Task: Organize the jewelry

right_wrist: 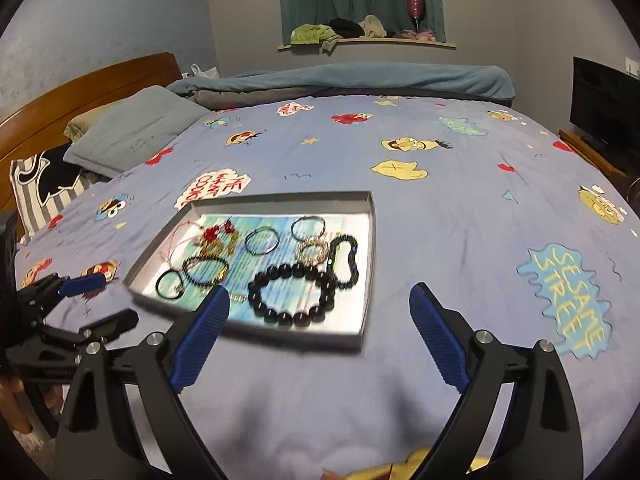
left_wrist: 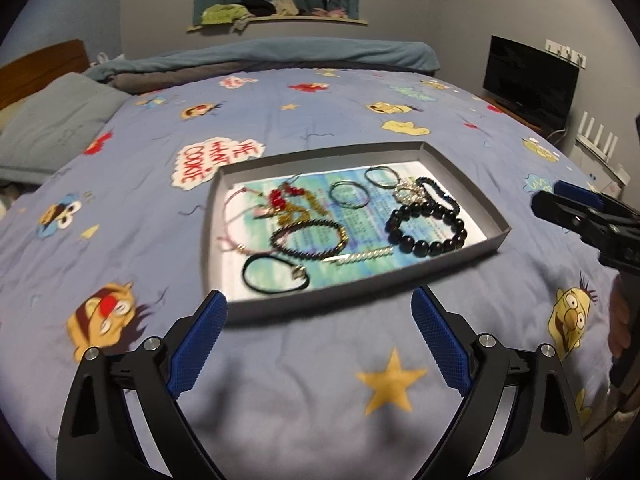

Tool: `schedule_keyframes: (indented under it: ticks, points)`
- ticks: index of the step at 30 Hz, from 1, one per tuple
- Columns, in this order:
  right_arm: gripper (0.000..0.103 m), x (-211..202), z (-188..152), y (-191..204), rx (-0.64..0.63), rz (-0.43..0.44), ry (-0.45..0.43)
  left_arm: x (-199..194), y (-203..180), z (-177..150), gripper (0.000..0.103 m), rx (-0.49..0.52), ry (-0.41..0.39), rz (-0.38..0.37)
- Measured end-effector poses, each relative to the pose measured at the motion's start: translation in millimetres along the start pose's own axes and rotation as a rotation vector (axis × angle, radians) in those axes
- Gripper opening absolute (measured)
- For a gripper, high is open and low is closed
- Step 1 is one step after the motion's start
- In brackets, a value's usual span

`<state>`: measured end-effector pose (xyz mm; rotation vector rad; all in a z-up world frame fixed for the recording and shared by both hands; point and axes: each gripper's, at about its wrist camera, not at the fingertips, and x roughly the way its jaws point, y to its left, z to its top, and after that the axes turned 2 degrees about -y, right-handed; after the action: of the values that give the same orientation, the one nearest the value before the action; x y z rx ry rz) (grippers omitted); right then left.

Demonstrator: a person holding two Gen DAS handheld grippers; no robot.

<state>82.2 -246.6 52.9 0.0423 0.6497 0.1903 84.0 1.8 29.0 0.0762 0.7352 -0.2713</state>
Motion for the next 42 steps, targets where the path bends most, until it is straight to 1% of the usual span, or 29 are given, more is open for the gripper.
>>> schedule_keyframes:
  ticks: [3, 5, 8, 10, 13, 15, 17, 22, 24, 28, 29, 32, 36, 40, 42]
  points:
    - [0.094, -8.1, -11.6, 5.9, -0.023, -0.024, 0.0, -8.6, 4.3, -4.9, 0.094, -0.009, -0.012, 0.034]
    - [0.095, -10.3, -18.4, 9.0, -0.031, -0.038, 0.018, -14.2, 6.7, -7.6, 0.094, -0.016, -0.016, 0.058]
    - [0.097, -16.6, -23.8, 14.6, -0.038, -0.035, 0.033, -26.4, 8.3, -7.4, 0.095, -0.023, -0.03, 0.086]
    - [0.097, -24.2, -23.9, 20.4, -0.047, -0.04, 0.014, -38.3, 8.0, -5.8, 0.095, -0.035, -0.071, 0.12]
    - [0.097, -35.6, -27.5, 30.0, -0.058, -0.06, -0.048, -50.3, 8.9, -9.0, 0.097, -0.058, -0.148, 0.122]
    - [0.097, -40.1, -30.9, 32.8, -0.056, -0.081, -0.097, -52.5, 9.5, -14.0, 0.097, -0.067, -0.179, 0.133]
    - [0.097, -38.4, -37.7, 35.6, -0.07, -0.102, -0.13, -49.9, 8.5, -21.8, 0.097, -0.064, -0.185, 0.14]
    - [0.097, -26.0, -45.6, 32.0, -0.059, -0.113, -0.13, -39.4, 3.6, -37.0, 0.097, -0.033, -0.156, 0.167]
    - [0.097, -25.5, -48.6, 30.3, -0.05, -0.123, -0.158, -38.8, 3.3, -41.8, 0.097, -0.043, -0.175, 0.165]
    - [0.097, -23.3, -56.2, 33.2, -0.06, -0.148, -0.211, -35.7, -2.0, -45.8, 0.098, -0.009, -0.224, 0.203]
    - [0.097, -21.7, -57.7, 35.3, -0.069, -0.153, -0.214, -34.6, -2.1, -46.1, 0.098, -0.006, -0.226, 0.206]
    - [0.097, -17.5, -61.0, 40.2, -0.092, -0.156, -0.217, -31.3, -1.8, -46.5, 0.098, -0.02, -0.241, 0.204]
    - [0.097, -14.0, -62.8, 42.3, -0.096, -0.145, -0.196, -27.3, -3.4, -45.6, 0.098, -0.027, -0.224, 0.195]
    - [0.097, -12.8, -64.0, 42.5, -0.095, -0.136, -0.185, -28.7, -5.9, -45.3, 0.098, -0.028, -0.239, 0.199]
    - [0.097, -12.4, -64.5, 42.0, -0.093, -0.134, -0.183, -27.7, -6.5, -45.4, 0.098, -0.033, -0.232, 0.191]
